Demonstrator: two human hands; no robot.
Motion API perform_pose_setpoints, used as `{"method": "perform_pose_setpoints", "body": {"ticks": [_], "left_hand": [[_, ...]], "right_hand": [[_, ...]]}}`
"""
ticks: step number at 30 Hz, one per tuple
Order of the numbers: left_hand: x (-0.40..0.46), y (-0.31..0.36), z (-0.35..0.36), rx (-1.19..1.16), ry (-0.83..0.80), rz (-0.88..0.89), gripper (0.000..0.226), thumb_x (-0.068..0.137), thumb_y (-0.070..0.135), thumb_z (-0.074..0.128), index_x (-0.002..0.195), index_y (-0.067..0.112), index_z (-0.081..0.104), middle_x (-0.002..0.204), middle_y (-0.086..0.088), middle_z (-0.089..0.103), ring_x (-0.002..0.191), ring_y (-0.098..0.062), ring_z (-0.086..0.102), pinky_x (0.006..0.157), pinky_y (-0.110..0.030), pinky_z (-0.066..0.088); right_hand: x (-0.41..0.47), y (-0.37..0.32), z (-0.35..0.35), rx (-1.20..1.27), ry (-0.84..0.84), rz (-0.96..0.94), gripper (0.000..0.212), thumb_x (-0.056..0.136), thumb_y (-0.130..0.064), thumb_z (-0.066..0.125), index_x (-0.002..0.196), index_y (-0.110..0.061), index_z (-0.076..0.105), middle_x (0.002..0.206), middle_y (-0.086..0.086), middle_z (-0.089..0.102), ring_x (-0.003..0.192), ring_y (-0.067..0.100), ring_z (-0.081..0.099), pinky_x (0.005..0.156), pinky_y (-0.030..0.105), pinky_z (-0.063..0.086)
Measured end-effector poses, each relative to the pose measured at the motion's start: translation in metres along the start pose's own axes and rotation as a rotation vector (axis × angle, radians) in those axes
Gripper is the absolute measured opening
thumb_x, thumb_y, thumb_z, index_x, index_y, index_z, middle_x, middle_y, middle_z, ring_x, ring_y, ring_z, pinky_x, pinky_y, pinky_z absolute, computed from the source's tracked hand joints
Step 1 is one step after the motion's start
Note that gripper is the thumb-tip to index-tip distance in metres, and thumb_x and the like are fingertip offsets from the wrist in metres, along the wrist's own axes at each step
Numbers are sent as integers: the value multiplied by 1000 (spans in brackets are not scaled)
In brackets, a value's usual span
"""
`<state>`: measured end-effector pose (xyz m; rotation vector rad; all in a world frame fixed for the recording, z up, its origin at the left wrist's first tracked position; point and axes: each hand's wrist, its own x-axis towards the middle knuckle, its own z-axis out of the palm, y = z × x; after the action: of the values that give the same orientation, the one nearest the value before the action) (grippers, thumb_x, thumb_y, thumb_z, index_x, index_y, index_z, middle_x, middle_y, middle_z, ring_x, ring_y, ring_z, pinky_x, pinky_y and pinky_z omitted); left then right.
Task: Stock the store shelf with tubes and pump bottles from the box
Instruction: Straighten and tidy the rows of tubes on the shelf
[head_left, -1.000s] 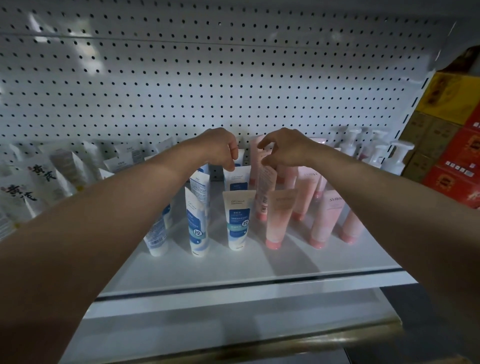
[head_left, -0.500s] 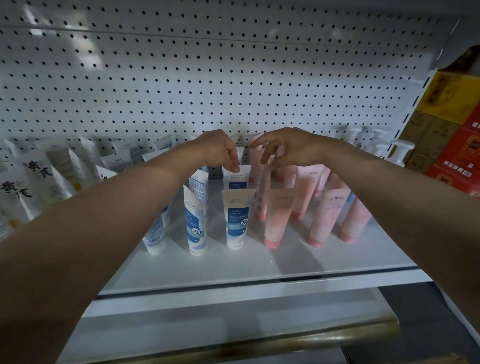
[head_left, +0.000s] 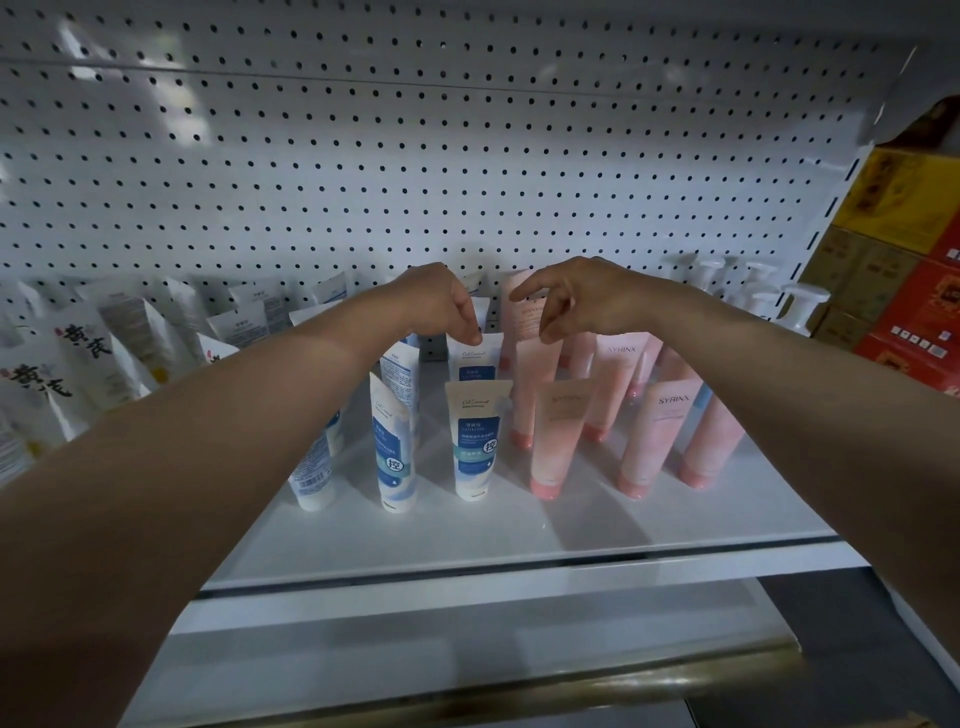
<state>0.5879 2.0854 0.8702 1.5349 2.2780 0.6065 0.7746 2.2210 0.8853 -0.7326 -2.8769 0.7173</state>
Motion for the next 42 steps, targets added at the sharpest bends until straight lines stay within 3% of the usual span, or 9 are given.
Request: {"method": "perform_pose_setpoints", "body": {"ticks": [5, 10, 14, 17, 20, 25, 30, 37, 42], "left_hand": [[1, -1, 0, -12, 0, 1, 15, 73, 29, 86, 79, 24, 73, 100, 1, 71, 105, -17, 60, 83, -26, 43], [4, -2, 0, -9, -5, 3, 16, 73, 29, 86, 82, 22, 75, 100, 1, 71, 105, -18, 61, 83, -27, 45], [4, -1, -3, -45, -5, 6, 17, 74, 32, 85, 83, 21, 75, 96, 3, 70, 100, -14, 60, 74, -23, 44], [9, -1, -14, -136, 106, 19, 24, 77, 33, 82, 92, 15, 77, 96, 2, 71, 95, -12, 60, 74, -21, 43], [17, -2, -24, -179, 222, 4, 26, 85, 36, 74, 97, 14, 76, 93, 0, 72, 86, -13, 62, 66, -21, 42], [32, -6, -25, -181, 181, -63, 30, 89, 36, 70, 108, 12, 74, 102, -2, 74, 90, -14, 64, 74, -23, 46], [46, -9, -18, -52, 240, -97, 24, 82, 32, 77, 100, 16, 78, 107, -2, 73, 104, -21, 65, 95, -35, 53], [66, -22, -12, -10, 210, -203, 52, 60, 46, 85, 102, 18, 75, 110, -4, 70, 110, -26, 58, 95, -40, 53], [77, -27, -9, -6, 220, -219, 53, 58, 46, 86, 101, 18, 74, 109, -4, 70, 111, -26, 58, 95, -41, 52]], "right_hand": [[0, 4, -1, -15, 2, 12, 58, 79, -9, 82, 130, -30, 62, 93, 1, 76, 74, -16, 57, 69, 13, 39], [1, 5, -2, -7, -10, 4, 58, 80, -6, 81, 131, -26, 62, 94, 2, 76, 72, -18, 56, 67, 6, 37], [2, 3, -4, 9, 8, -6, 53, 83, -12, 80, 129, -30, 62, 94, -2, 75, 83, 0, 60, 61, 5, 40], [4, 4, -11, 43, 124, -9, 49, 85, -20, 79, 130, -30, 63, 91, -13, 72, 84, -5, 59, 63, 6, 38], [13, 5, -13, 103, 248, 18, 47, 85, -24, 79, 129, -26, 63, 95, -9, 75, 88, -3, 61, 63, 10, 37], [34, 5, -8, 82, 256, 84, 52, 82, -24, 81, 130, -22, 63, 104, -3, 74, 108, 12, 63, 80, 22, 44], [46, 8, -4, -16, 211, 116, 57, 79, -24, 84, 132, -22, 61, 105, -2, 73, 108, 16, 62, 87, 27, 42], [59, 13, -2, -59, 214, 135, 59, 76, -22, 86, 130, -23, 62, 102, -2, 74, 104, 17, 65, 93, 33, 50], [64, 16, -2, -85, 216, 145, 59, 75, -24, 87, 129, -23, 63, 103, 0, 73, 103, 18, 65, 93, 33, 50]]}}
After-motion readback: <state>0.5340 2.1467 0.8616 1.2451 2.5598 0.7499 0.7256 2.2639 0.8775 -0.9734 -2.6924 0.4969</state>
